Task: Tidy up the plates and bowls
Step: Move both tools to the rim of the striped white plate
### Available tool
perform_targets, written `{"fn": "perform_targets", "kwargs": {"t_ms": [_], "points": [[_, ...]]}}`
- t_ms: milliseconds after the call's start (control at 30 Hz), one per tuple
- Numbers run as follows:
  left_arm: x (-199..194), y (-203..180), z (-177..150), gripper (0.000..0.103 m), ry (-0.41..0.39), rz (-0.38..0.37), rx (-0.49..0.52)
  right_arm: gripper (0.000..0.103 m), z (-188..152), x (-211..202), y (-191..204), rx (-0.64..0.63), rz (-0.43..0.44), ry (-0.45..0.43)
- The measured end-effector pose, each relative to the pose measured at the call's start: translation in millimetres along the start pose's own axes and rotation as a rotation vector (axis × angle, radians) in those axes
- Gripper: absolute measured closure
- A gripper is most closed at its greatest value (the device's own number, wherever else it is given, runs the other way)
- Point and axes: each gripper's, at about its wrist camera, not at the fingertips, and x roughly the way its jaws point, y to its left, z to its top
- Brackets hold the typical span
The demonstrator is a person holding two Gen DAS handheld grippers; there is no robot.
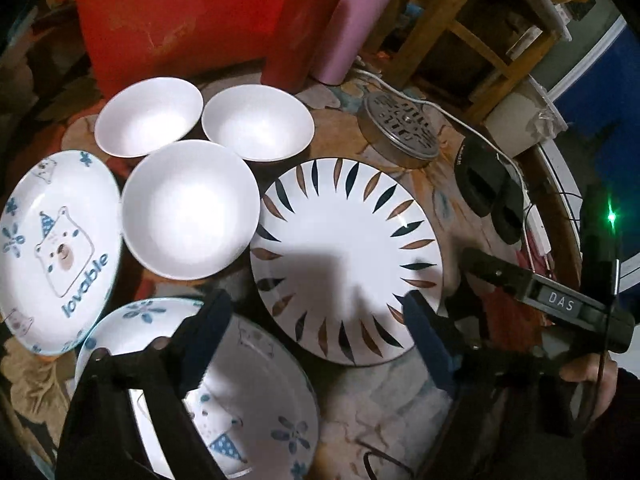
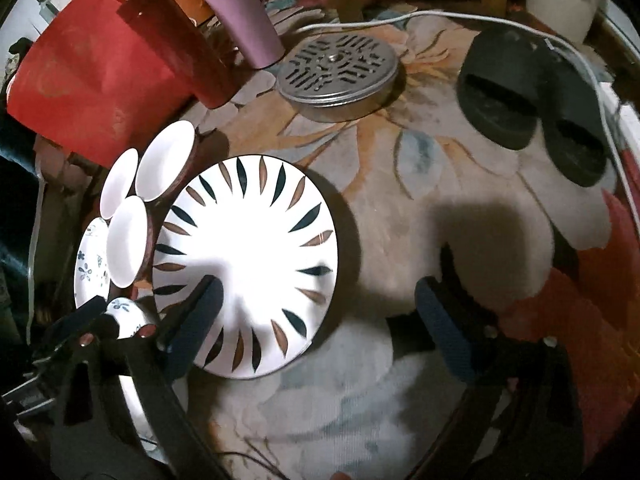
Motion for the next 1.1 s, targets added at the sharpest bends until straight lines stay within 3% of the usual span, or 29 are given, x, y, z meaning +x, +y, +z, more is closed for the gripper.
{"fn": "perform_targets", "kwargs": {"t_ms": [67, 200, 300, 500, 633, 833, 1000, 1100], "points": [[6, 3, 0, 0.019, 0.005, -0.007, -0.004, 0.007, 1, 6, -1, -0.009, 0.011, -0.001], [20, 9, 0, 0.035, 0.021, -0.017, -0.028, 0.007, 3, 12, 0, -0.025, 0.019, -0.009], [28, 12, 0, 0.04, 0.028, -0.016, -0.037, 0.007, 4, 14, 1, -0.045, 0.017, -0.016], [46, 15, -2, 0.042, 0.066, 0.025, -0.058, 0.007, 9, 19, -3, -0.045, 0.011, -0.025], [54, 18, 0, 0.055, 0.079, 0.057, -0.061, 0.01, 12, 25, -10, -0.031, 0.014, -0.021], [67, 20, 8, 0.058, 0.128, 0.087, -0.074, 0.037, 19, 40, -15, -0.031, 0.035, 0.011], [70, 22, 10, 0.058, 0.121, 0.092, -0.091, 0.072, 22, 58, -14, -0.046, 0.067, 0.07], [72, 21, 11, 0.056, 0.13, 0.098, -0.086, 0.08, 19, 65, -10, -0.07, 0.071, 0.098]]}}
